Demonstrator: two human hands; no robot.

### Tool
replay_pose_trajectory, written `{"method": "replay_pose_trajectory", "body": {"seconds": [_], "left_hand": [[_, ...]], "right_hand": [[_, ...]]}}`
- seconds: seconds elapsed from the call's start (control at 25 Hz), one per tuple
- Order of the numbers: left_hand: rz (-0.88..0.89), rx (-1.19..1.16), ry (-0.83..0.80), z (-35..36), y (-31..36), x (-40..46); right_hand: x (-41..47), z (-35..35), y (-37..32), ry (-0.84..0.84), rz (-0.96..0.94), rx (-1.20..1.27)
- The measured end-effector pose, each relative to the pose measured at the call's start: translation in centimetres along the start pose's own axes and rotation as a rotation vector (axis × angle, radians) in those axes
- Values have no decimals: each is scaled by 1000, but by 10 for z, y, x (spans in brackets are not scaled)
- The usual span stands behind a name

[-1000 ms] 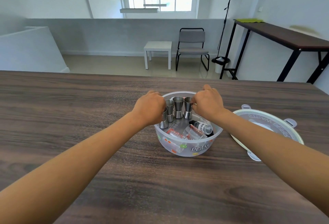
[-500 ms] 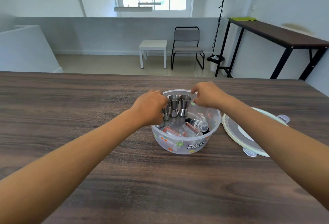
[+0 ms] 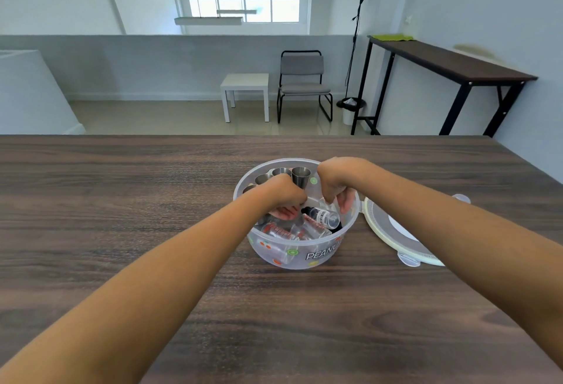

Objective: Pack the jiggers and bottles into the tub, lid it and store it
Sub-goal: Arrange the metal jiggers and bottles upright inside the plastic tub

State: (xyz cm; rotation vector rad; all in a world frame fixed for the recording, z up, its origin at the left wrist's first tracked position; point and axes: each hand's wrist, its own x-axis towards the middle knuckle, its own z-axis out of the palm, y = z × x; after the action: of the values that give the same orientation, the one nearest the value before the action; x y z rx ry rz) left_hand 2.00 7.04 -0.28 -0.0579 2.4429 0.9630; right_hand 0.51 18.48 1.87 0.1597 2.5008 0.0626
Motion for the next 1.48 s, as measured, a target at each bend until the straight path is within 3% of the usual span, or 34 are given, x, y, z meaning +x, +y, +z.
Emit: {"method": "replay_pose_trajectory", "body": {"seconds": [0.2, 0.4, 0.52, 0.64, 0.84, 1.12, 1.36, 1.48], "left_hand": [[-236, -105, -122, 16, 3, 15], [-257, -208, -90, 17, 3, 19], [-174, -313, -44, 7, 0, 17], [-23, -362, 134, -4, -3, 11], [250, -133, 411, -28, -16, -5], [478, 197, 551, -37, -34, -20], [482, 135, 597, -38, -32, -12], [497, 117, 517, -34, -25, -6]], "right_hand": [[5, 3, 0, -31, 3, 82], [7, 5, 0, -58, 8, 22], [8, 4, 0, -67, 1, 31], [11, 5, -1, -113, 20, 28], [16, 9, -8, -190, 36, -10], [-1, 7, -8, -145, -15, -17], [-31, -19, 12, 156, -149, 37], [-43, -20, 19, 189, -190, 122]]}}
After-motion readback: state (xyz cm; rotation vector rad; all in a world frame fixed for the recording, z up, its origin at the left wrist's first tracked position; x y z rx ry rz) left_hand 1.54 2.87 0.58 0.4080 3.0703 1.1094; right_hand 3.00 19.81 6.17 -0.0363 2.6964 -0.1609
